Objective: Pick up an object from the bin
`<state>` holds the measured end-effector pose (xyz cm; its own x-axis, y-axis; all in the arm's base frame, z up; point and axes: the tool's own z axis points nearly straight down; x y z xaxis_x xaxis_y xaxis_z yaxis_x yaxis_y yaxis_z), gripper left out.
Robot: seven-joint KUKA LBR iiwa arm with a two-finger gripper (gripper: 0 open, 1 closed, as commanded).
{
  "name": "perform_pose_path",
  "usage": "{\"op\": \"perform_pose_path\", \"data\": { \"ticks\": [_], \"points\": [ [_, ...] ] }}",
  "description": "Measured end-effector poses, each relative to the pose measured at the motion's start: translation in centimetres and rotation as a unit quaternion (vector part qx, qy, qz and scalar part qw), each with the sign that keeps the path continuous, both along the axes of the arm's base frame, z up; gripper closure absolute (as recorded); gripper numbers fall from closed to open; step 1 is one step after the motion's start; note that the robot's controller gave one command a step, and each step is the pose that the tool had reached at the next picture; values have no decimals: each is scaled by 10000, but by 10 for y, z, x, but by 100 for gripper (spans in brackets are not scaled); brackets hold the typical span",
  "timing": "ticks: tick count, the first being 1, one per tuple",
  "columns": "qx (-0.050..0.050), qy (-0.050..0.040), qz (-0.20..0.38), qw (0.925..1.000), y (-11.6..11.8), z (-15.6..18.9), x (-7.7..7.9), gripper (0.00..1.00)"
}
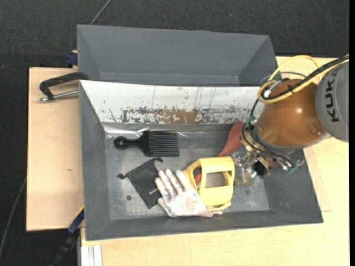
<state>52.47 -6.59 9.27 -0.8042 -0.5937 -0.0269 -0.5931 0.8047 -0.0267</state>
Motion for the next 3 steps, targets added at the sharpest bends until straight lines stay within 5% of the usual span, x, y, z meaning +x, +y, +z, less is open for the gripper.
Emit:
{"op": "perform_pose_path", "data": {
  "ticks": [1,2,3],
  "points": [
    [24,87,-115,9999,-12,19,-11,100],
    [-22,0,539,9985,-47,12,21,100],
    [-43,65,1404,9901,-20,-8,22,100]
  ]
}}
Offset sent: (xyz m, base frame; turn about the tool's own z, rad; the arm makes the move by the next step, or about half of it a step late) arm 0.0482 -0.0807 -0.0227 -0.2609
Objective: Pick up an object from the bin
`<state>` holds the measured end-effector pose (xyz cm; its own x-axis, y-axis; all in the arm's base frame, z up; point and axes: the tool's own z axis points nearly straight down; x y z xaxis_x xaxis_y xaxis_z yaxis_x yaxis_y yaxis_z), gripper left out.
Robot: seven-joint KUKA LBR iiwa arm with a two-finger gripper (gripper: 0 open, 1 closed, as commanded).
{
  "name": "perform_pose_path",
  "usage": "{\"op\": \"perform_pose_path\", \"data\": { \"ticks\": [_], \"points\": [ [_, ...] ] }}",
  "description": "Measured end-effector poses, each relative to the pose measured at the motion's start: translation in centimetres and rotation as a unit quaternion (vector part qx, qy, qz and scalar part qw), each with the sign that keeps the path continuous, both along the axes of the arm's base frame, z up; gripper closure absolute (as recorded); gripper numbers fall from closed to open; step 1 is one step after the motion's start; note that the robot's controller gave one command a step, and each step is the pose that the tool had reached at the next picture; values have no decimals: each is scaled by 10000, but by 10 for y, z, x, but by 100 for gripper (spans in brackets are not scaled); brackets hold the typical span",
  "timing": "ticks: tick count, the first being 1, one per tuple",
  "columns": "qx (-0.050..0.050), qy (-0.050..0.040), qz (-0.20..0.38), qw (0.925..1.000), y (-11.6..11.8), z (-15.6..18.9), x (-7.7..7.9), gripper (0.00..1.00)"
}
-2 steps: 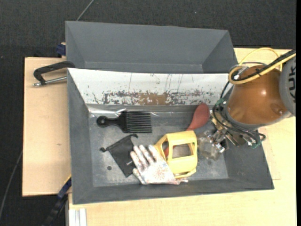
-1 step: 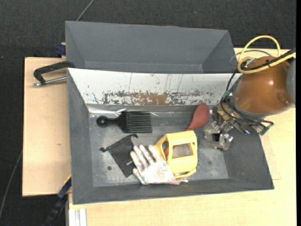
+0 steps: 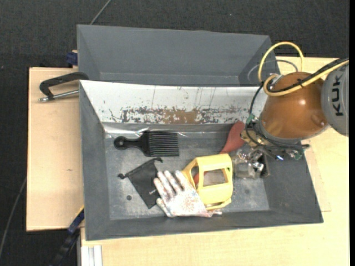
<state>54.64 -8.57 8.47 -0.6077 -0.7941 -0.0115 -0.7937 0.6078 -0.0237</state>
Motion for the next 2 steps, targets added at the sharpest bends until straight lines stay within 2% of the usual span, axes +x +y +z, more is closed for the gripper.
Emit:
{"op": "perform_pose_path", "data": {
  "ticks": [1,2],
  "points": [
    [-13,-84,437,9990,-42,50,-27,100],
    [-13,-84,437,9990,-42,50,-27,100]
  ]
}}
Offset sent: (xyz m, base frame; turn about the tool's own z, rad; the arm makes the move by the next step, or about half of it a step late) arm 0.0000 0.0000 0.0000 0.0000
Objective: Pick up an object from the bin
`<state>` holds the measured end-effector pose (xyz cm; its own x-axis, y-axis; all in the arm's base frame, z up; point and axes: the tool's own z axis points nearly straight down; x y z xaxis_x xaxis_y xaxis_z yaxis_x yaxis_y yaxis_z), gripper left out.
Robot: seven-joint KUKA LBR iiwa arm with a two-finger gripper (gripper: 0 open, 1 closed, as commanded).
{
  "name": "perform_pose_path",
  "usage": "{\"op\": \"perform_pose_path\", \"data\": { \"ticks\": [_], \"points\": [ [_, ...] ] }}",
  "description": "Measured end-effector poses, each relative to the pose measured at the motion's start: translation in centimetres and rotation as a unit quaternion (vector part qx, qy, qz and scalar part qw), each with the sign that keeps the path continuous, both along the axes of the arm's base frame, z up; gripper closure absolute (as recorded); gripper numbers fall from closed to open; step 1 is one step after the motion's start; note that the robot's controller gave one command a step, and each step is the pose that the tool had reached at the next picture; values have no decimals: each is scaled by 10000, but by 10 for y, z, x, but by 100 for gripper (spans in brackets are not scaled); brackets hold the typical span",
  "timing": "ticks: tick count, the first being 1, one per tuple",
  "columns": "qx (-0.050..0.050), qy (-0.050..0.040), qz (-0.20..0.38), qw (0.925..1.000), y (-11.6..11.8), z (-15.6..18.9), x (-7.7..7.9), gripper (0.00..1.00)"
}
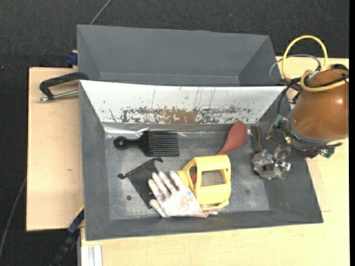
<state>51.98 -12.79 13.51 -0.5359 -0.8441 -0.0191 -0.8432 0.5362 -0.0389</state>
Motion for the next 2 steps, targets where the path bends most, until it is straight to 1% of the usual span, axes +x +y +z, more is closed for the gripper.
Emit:
{"op": "perform_pose_path", "data": {
  "ticks": [1,2],
  "points": [
    [11,-8,13,10000,-15,64,13,100],
    [-13,-36,326,9995,11,96,7,100]
  ]
}}
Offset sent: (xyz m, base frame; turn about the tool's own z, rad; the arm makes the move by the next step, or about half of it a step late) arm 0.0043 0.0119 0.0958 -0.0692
